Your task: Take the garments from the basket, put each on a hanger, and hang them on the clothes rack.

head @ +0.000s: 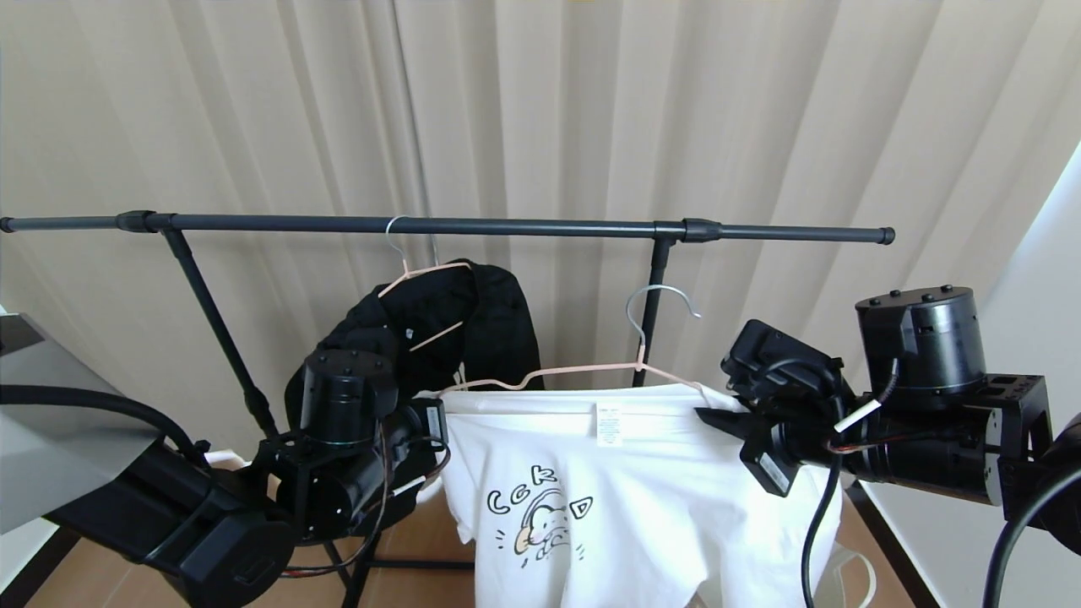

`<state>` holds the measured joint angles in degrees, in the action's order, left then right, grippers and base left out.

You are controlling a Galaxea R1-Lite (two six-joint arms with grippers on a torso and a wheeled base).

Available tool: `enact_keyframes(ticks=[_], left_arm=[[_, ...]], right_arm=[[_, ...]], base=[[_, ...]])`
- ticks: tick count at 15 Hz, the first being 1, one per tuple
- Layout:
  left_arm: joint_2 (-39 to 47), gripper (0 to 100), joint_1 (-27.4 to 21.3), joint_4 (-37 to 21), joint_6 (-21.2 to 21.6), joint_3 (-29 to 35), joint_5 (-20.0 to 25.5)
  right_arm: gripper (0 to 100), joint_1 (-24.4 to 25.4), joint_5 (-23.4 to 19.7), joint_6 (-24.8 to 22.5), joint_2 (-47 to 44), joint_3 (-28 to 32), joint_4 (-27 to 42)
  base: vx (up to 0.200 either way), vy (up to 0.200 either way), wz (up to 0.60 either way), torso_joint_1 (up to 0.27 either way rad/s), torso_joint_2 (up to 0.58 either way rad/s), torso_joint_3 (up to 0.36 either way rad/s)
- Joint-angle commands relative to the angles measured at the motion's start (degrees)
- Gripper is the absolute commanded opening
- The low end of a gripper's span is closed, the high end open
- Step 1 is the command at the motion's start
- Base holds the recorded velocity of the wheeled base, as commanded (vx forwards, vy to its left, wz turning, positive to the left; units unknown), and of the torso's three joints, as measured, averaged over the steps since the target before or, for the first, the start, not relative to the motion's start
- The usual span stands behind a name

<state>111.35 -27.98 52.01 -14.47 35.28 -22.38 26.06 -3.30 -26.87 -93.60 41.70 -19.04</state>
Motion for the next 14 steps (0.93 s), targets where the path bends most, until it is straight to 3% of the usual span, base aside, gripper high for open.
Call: enact_keyframes(ticks=[1,4,10,14], left_arm=[[-0.7,0,0.0,0.0,0.1,0.1,0.0],[-1.3,0,1.5,-0.1,1.4,0.3,0.9],[-4.2,0,2.2,-0.6,1.6,-0.4,4.5],[-5.0,0,2.0,-2.7,2.4,0.8,5.5]], right_arm=[[0,0.0,0.1,-0.1,-0.1,-0.1,0.1],[0,-0.7,0.1,-3.3,0.4,-1.2,0.1],[0,-1.0,1.6,-3.5,-1.6,-0.9,-0.4],[0,-1.6,3.5,-3.4,-5.1,-1.5,-6.4]], base=[[0.0,0.0,0.0,0.0,0.0,0.0],[0.0,0.0,0.0,0.0,0.0,0.0],[0.0,0.0,0.0,0.0,0.0,0.0],[0.0,0.0,0.0,0.0,0.0,0.0]])
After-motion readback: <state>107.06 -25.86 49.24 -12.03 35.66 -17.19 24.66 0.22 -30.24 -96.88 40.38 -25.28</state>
